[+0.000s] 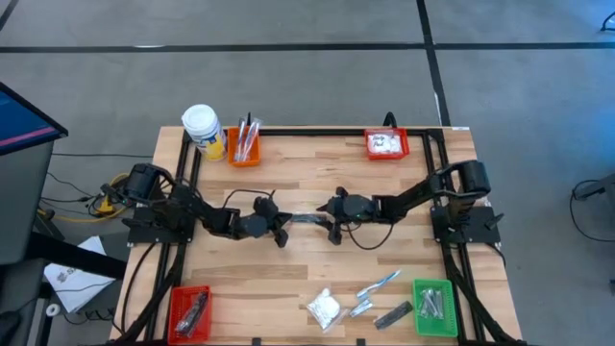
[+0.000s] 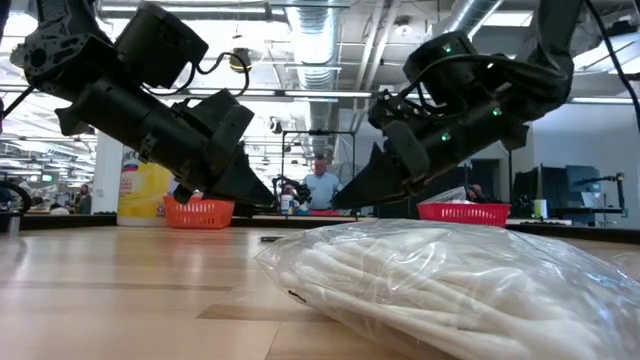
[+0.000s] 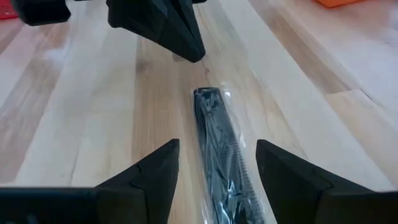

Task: Pick & Place Travel size toiletries
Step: Put the left comb into the bottom red bin

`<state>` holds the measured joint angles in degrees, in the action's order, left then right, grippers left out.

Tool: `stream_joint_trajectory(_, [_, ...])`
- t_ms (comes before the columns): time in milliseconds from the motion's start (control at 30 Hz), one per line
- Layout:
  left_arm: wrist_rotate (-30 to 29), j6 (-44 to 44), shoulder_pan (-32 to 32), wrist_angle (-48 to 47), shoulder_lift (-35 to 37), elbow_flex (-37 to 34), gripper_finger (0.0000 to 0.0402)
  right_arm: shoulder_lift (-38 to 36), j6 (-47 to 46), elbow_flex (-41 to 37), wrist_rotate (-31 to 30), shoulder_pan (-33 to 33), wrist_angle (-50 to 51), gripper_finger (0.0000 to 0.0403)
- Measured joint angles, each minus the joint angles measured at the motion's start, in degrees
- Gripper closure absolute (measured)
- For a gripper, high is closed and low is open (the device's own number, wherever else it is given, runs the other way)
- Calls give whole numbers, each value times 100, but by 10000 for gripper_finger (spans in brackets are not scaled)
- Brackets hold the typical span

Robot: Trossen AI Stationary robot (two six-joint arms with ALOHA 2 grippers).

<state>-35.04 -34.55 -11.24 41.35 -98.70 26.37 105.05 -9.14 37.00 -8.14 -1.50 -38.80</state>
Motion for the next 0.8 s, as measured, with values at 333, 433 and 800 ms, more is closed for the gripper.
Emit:
stream_joint_trajectory(333, [261,138,85,43,0,0,401,27,250,15,49,-10,181,131])
stream_joint_trajectory(433, [312,232,112,113,0,0,401,27,494,15,-72,-40,196,125])
stream_joint_trajectory(800, [556,261,207,215,-35,2,401,27,172,15,-387,168,500,124])
